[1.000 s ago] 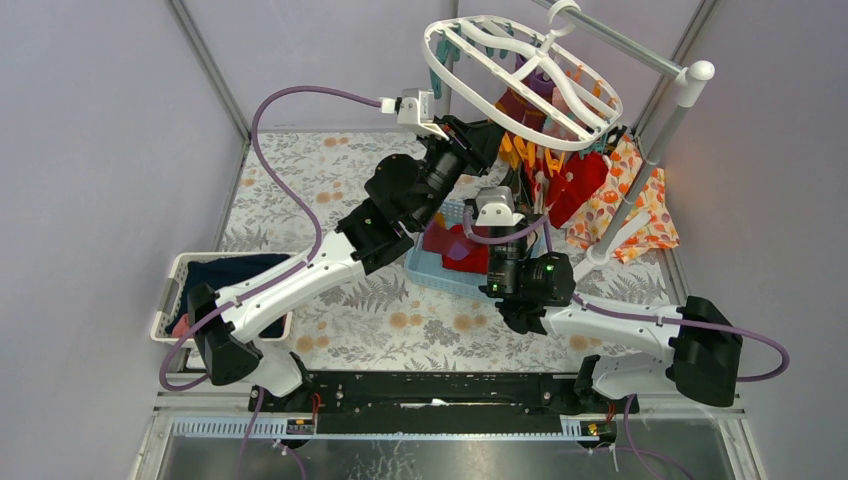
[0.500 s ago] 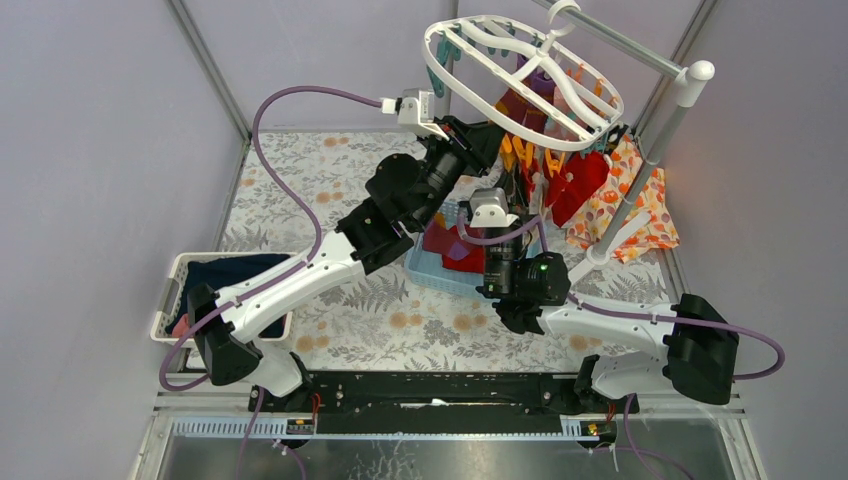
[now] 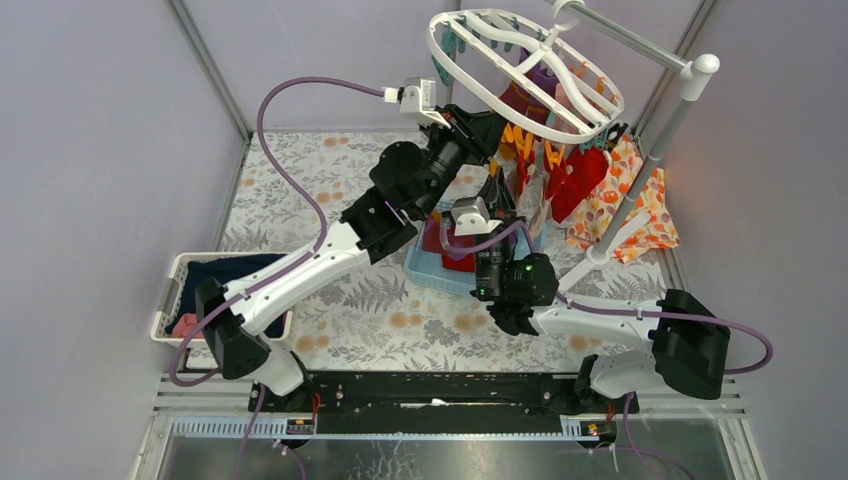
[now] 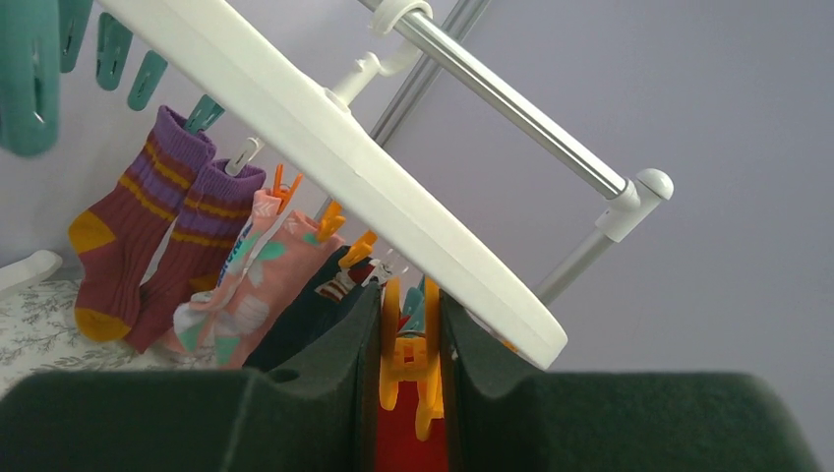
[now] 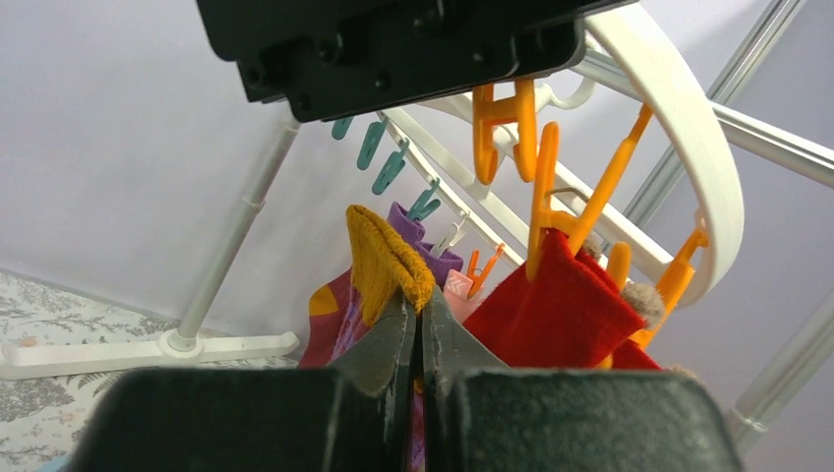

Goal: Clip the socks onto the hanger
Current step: Clamp the sock onto the hanger.

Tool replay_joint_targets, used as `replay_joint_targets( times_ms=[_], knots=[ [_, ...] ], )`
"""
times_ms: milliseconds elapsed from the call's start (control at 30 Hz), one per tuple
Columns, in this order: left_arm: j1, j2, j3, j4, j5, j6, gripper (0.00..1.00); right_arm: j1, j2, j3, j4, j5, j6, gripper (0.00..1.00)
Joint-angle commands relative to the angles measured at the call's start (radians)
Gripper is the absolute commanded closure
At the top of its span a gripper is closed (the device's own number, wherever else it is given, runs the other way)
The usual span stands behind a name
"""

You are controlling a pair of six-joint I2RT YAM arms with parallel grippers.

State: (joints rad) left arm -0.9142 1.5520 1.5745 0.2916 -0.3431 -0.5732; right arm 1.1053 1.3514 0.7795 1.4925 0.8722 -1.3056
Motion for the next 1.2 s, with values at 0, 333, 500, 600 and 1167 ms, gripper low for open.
replay_joint_targets(
  times_ms=[0,333,500,600,1167],
  knots=[
    [0.013,-0.009,-0.034,0.017,-0.018,-0.039,1.0,0.005,-0.039,0.016,0.208,-0.006,-0.052,1.0],
    [-0.002,0.069,0.16,-0.098,-0.046,-0.082,1.0,0.005,-0.076,0.121,0.209,-0.046,-0.179,1.0],
    [-0.002,0.053,0.152,-0.096,-0.027,-0.104,1.0,-0.011,-0.075,0.153,0.207,-0.03,-0.183,1.0],
    [-0.001,0.031,0.13,-0.089,-0.031,-0.105,1.0,-0.013,-0.042,0.185,0.206,-0.007,-0.185,1.0],
    [0.015,0.032,0.133,-0.128,-0.082,-0.147,1.0,-0.042,-0.027,0.179,0.207,0.128,-0.234,1.0]
  ],
)
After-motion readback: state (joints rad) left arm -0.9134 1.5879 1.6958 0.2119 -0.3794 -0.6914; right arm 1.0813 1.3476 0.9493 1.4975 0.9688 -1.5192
